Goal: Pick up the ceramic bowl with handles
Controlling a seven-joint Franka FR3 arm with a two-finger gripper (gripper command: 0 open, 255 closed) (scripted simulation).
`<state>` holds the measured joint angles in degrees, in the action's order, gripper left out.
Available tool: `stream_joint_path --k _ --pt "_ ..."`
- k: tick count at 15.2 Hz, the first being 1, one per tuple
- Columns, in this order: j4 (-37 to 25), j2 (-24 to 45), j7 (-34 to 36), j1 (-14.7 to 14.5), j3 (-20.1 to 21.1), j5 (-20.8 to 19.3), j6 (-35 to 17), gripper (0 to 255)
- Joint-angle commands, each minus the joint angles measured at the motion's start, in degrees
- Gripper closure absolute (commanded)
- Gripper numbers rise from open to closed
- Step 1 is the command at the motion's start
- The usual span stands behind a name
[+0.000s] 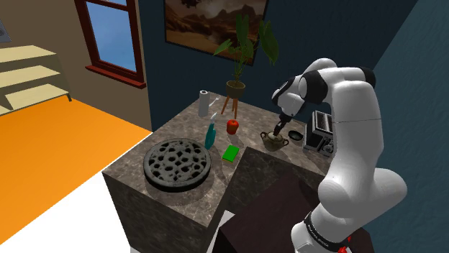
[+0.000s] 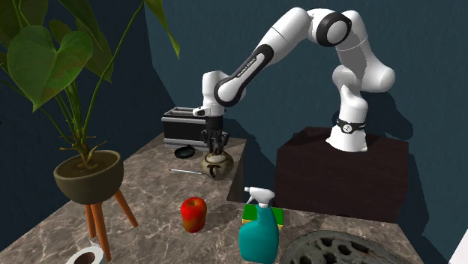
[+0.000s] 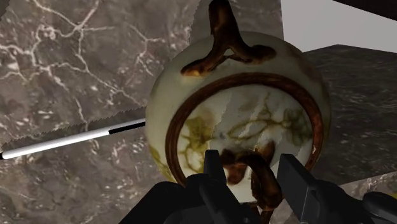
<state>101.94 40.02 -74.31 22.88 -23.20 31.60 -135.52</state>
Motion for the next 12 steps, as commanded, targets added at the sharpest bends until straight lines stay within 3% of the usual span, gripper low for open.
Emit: stream_joint_path --k 1,12 --pt "0.1 -0.8 0.3 -0.2 -0.4 -0.4 0.7 255" --pt "0.5 -6.7 2.9 -2.0 -3.0 -3.9 5.7 255"
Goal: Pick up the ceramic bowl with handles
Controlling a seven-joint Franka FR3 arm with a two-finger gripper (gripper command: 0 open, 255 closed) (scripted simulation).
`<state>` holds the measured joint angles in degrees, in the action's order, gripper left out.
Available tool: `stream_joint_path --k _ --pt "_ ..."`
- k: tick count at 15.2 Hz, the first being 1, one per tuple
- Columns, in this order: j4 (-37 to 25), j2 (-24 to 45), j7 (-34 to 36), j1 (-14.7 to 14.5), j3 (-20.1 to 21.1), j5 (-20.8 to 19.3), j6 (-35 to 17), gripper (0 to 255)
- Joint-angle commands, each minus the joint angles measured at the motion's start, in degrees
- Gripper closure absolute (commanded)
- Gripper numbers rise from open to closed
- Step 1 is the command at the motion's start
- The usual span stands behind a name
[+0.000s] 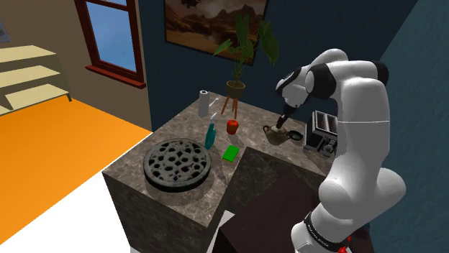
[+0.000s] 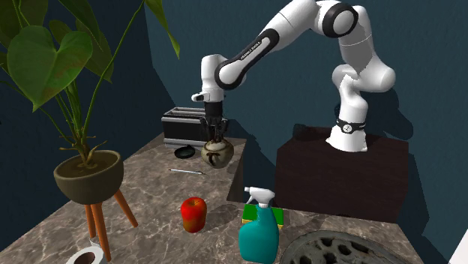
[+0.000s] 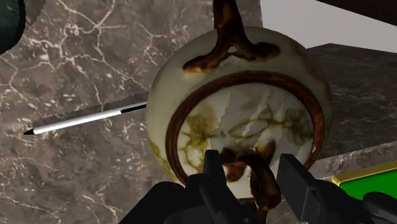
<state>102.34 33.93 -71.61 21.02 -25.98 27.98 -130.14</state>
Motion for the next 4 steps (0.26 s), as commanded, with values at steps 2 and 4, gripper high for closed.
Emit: stream_joint_path --k 2,4 --pt "0.0 -1.5 0.7 -0.5 -0.6 -0.9 1.3 255" --pt "0.0 -1.6 0.7 -0.5 -0.7 -1.0 1.4 255"
